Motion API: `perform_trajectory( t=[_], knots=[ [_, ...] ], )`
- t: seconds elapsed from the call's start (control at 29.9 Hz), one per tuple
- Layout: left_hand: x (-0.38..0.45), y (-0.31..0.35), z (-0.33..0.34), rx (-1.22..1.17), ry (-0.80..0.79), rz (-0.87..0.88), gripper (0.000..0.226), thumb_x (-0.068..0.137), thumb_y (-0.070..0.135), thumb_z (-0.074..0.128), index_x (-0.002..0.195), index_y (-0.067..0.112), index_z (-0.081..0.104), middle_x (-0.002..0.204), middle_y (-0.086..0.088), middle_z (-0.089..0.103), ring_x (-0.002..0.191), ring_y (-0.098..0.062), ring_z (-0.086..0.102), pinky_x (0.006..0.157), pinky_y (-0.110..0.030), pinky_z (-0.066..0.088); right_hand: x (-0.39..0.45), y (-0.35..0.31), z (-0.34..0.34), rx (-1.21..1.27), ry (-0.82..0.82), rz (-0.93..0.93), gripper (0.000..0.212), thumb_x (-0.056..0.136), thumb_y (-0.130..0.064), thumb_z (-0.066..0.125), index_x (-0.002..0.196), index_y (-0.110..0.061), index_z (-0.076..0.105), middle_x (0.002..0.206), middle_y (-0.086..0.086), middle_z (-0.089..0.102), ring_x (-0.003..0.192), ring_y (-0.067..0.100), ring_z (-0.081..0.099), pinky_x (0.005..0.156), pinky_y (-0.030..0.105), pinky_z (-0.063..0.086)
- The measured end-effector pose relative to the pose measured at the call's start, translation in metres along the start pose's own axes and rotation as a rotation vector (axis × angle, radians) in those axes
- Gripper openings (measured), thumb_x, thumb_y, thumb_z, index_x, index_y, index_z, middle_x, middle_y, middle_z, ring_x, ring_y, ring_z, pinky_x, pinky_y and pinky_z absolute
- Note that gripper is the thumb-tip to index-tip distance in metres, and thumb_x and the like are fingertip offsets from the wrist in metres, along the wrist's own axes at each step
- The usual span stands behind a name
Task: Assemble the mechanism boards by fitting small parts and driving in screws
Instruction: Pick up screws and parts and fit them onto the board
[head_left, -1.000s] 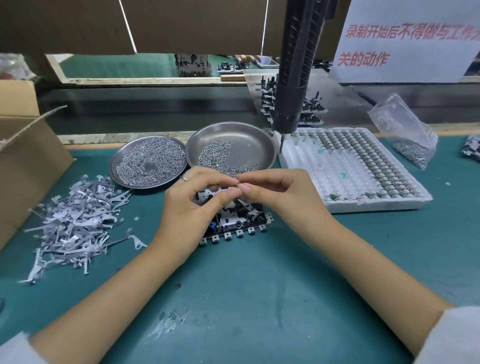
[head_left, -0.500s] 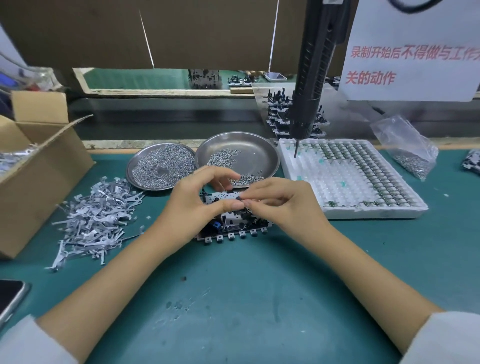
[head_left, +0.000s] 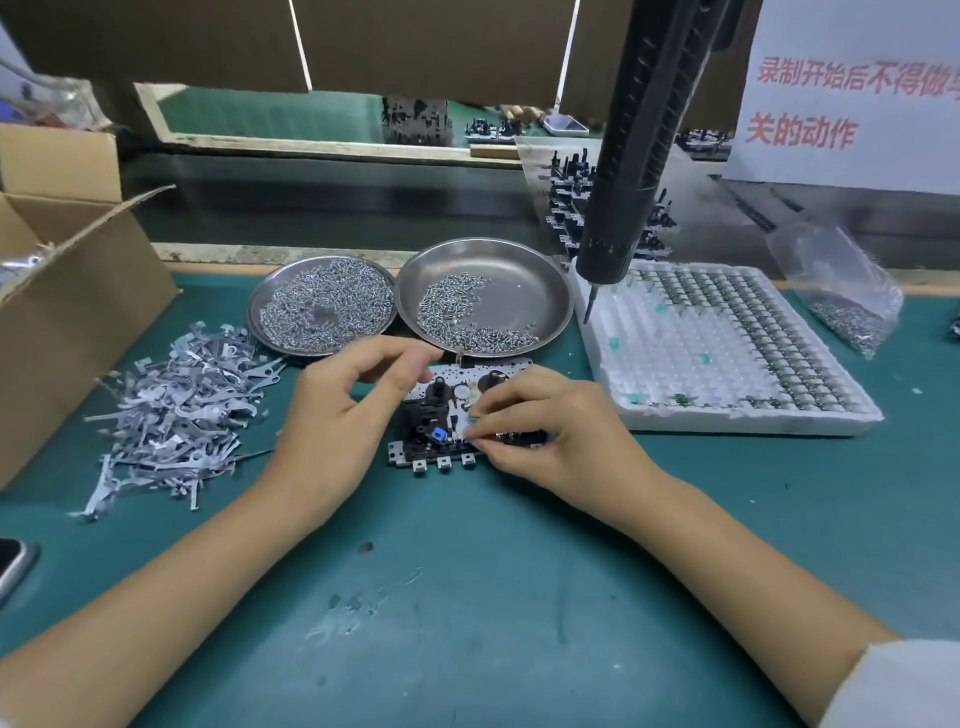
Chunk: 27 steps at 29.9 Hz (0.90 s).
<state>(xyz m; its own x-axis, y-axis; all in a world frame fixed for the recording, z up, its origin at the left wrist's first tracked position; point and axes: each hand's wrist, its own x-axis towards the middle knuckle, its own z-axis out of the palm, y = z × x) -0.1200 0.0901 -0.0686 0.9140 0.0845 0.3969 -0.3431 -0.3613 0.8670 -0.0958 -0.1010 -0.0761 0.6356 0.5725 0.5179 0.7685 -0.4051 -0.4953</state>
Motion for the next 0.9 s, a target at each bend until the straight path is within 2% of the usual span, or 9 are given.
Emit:
perform_trajectory(
  t=[0.13, 0.17, 0.27, 0.37, 0.57, 0.7, 0.77, 0.83, 0.9],
  knots=[
    [-0.005, 0.003, 0.002, 0.103, -0.051, 0.087, 0.006, 0.088, 0.021, 0.065, 0.09, 0.019, 0.07, 0.086, 0.005, 0.067, 0.081, -0.001, 0.059, 0.078, -0.011, 0.042, 0.0, 0.001, 0.0, -0.043, -0.044, -0.027, 0.014, 0.076, -0.002, 0.074, 0.089, -0.007, 0.078, 0.09, 0.007, 0.07, 0.082, 0.025, 0.061, 0.076, 0.03, 0.047],
    [-0.006, 0.004, 0.003, 0.149, -0.089, 0.128, 0.008, 0.085, 0.019, 0.067, 0.092, 0.018, 0.069, 0.086, 0.003, 0.066, 0.081, -0.003, 0.059, 0.079, -0.013, 0.043, 0.0, 0.001, 0.0, -0.038, -0.05, -0.025, 0.015, 0.076, -0.001, 0.073, 0.089, -0.007, 0.078, 0.09, 0.007, 0.07, 0.083, 0.025, 0.061, 0.077, 0.03, 0.048],
    [-0.01, 0.004, 0.004, 0.279, -0.232, 0.2, 0.028, 0.073, 0.02, 0.068, 0.101, 0.015, 0.067, 0.089, 0.004, 0.062, 0.085, -0.012, 0.059, 0.084, -0.031, 0.047, 0.0, 0.001, -0.001, 0.021, -0.044, 0.004, 0.015, 0.077, -0.001, 0.074, 0.09, -0.007, 0.077, 0.091, 0.005, 0.071, 0.085, 0.02, 0.061, 0.079, 0.028, 0.047],
    [-0.011, 0.002, 0.007, 0.364, -0.275, 0.209, 0.04, 0.069, 0.024, 0.069, 0.109, 0.018, 0.065, 0.092, 0.016, 0.057, 0.09, -0.007, 0.055, 0.087, -0.04, 0.045, 0.001, 0.0, -0.003, 0.11, -0.025, 0.093, 0.016, 0.076, -0.001, 0.076, 0.091, -0.007, 0.077, 0.092, 0.002, 0.072, 0.086, 0.016, 0.06, 0.08, 0.024, 0.046],
    [-0.012, -0.003, 0.008, 0.405, -0.239, 0.243, 0.042, 0.072, 0.029, 0.068, 0.113, 0.026, 0.064, 0.089, 0.019, 0.062, 0.089, -0.003, 0.05, 0.091, -0.031, 0.037, 0.0, -0.003, -0.003, 0.206, -0.034, 0.18, 0.015, 0.077, 0.002, 0.074, 0.089, -0.006, 0.077, 0.092, 0.005, 0.068, 0.087, 0.022, 0.063, 0.076, 0.04, 0.05],
    [-0.011, -0.006, 0.01, 0.421, -0.24, 0.27, 0.036, 0.074, 0.035, 0.065, 0.109, 0.024, 0.068, 0.089, 0.019, 0.063, 0.089, -0.003, 0.048, 0.091, -0.028, 0.032, -0.001, -0.004, -0.004, 0.187, -0.032, 0.189, 0.016, 0.077, 0.004, 0.072, 0.088, -0.006, 0.077, 0.089, 0.005, 0.064, 0.084, 0.021, 0.062, 0.075, 0.037, 0.05],
    [-0.01, -0.008, 0.011, 0.434, -0.243, 0.288, 0.031, 0.075, 0.039, 0.064, 0.101, 0.023, 0.071, 0.089, 0.019, 0.063, 0.089, -0.006, 0.05, 0.089, -0.03, 0.033, 0.001, -0.007, -0.006, 0.124, 0.092, 0.147, 0.016, 0.077, 0.004, 0.07, 0.088, -0.006, 0.077, 0.084, 0.006, 0.063, 0.079, 0.016, 0.06, 0.073, 0.026, 0.047],
    [-0.01, -0.01, 0.011, 0.426, -0.234, 0.28, 0.024, 0.075, 0.035, 0.067, 0.096, 0.024, 0.072, 0.089, 0.019, 0.064, 0.09, -0.006, 0.051, 0.09, -0.032, 0.034, 0.005, -0.011, -0.012, 0.056, 0.376, 0.137, 0.012, 0.079, 0.0, 0.066, 0.088, -0.005, 0.073, 0.081, 0.005, 0.059, 0.076, 0.007, 0.056, 0.074, 0.017, 0.043],
    [-0.011, -0.011, 0.011, 0.401, -0.224, 0.264, 0.022, 0.073, 0.033, 0.069, 0.094, 0.026, 0.072, 0.089, 0.02, 0.064, 0.091, -0.002, 0.051, 0.092, -0.031, 0.034, 0.015, -0.012, -0.026, 0.008, 0.69, 0.179, 0.015, 0.081, -0.01, 0.065, 0.096, -0.013, 0.062, 0.088, 0.002, 0.054, 0.083, 0.005, 0.052, 0.078, 0.017, 0.042]
  ],
)
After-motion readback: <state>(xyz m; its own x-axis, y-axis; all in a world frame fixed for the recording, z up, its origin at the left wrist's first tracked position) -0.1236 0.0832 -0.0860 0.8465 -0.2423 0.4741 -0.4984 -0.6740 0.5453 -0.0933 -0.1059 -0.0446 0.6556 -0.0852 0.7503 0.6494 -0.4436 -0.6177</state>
